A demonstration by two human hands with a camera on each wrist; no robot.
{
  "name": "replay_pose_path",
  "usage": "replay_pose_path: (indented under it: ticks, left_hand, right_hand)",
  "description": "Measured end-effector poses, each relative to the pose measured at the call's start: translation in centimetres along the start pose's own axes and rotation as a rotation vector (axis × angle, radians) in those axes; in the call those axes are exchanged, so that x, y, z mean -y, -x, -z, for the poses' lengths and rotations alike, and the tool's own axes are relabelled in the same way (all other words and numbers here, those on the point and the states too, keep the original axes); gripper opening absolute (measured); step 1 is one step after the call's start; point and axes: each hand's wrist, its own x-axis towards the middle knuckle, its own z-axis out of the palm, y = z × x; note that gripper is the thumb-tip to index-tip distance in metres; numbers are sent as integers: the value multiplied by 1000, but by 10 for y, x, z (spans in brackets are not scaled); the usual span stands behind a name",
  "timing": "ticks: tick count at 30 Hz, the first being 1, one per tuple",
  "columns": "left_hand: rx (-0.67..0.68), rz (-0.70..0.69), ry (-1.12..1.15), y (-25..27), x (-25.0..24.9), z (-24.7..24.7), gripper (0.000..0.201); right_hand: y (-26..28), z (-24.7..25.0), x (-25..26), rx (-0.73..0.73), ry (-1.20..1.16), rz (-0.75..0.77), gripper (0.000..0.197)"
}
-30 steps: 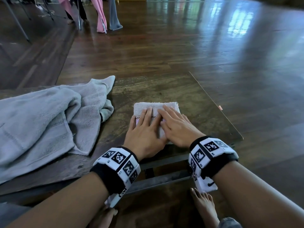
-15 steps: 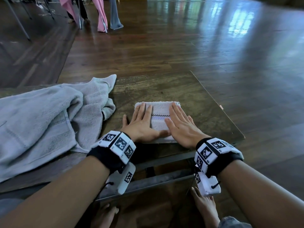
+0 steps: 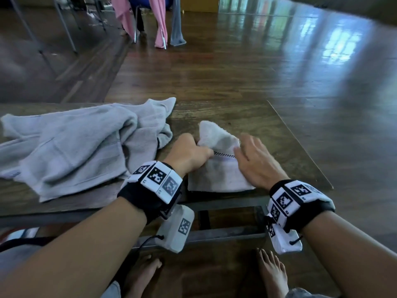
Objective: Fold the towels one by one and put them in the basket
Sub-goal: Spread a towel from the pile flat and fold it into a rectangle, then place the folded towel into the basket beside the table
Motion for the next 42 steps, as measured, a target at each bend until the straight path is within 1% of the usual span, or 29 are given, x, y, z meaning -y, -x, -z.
replay_pose_path:
  ticks: [1, 2, 3, 5, 7, 9, 12, 14, 17, 19, 21, 23, 24, 26, 29, 30, 31, 32, 33, 34, 35, 37, 38, 39, 42]
  left_hand:
    - [6, 4, 84, 6, -3, 7, 30]
    - [11, 5, 162, 13, -7, 14, 28]
    - [16, 0, 232, 21, -11, 24, 28]
    - [21, -28, 335, 37, -18, 45, 35]
    - [15, -64, 402, 50, -23, 67, 42]
    - [-17, -105, 448, 63, -27, 100, 40]
    - [-122, -179, 481, 83, -32, 159, 48]
    - [-185, -230, 520, 101, -32, 200, 44]
    - [-284, -269, 593, 126, -11, 258, 23]
    - [-364, -264, 657, 146, 18, 290, 20]
    - [-443, -244, 720, 168, 56, 313, 20]
    - [-517, -200, 774, 189, 99, 325, 20]
    - [-560, -168, 803, 200, 124, 329, 21]
    - [-639, -87, 876, 221, 177, 330, 25]
    - [-754, 91, 949, 248, 263, 310, 27]
    - [-771, 163, 947, 254, 292, 298, 27]
    - [-770, 236, 949, 260, 318, 284, 26]
    - [-759, 313, 946, 265, 344, 269, 24]
    - [-744, 392, 929, 268, 367, 253, 24]
    - [-737, 467, 900, 271, 387, 236, 29]
    - [-741, 538, 869, 271, 404, 219, 37]
    - [-801, 716, 784, 267, 428, 187, 58]
    - [-823, 787, 749, 264, 438, 172, 62]
    - [-803, 825, 727, 258, 445, 159, 61]
    - [-608, 893, 746, 230, 462, 131, 43]
  right_hand:
    - [1, 3, 9, -39, 10, -62, 38]
    - [0, 5, 18, -45, 0, -116, 38]
    - [0, 8, 29, -28, -37, -155, 43]
    - [-3, 9, 53, 14, -188, -177, 58]
    - [-5, 10, 78, 37, -368, -166, 70]
    - [-3, 12, 110, 24, -534, -127, 74]
    - [0, 27, 158, -70, -735, -23, 60]
    - [2, 43, 196, -90, -847, 75, 54]
    - [9, 67, 268, -100, -823, 258, 49]
    - [17, 72, 320, -78, -794, 366, 44]
    - [27, 61, 369, -38, -723, 463, 43]
    - [37, 36, 409, 48, -605, 526, 41]
    - [44, 16, 428, 115, -534, 541, 41]
    - [58, -31, 455, 256, -413, 531, 43]
    - [83, -111, 476, 509, -240, 467, 57]
    - [90, -138, 479, 557, -163, 451, 56]
    - [98, -164, 477, 573, -90, 446, 54]
    - [104, -191, 475, 595, -37, 440, 57]
    - [111, -217, 469, 661, -30, 406, 65]
    - [118, -241, 463, 744, -37, 352, 74]
    - [124, -263, 454, 798, -30, 299, 80]
    - [131, -300, 435, 853, -4, 215, 87]
    - [131, -316, 426, 881, 15, 192, 87]
    - [130, -330, 418, 895, 46, 177, 85]
    - [120, -360, 398, 878, 145, 189, 68]
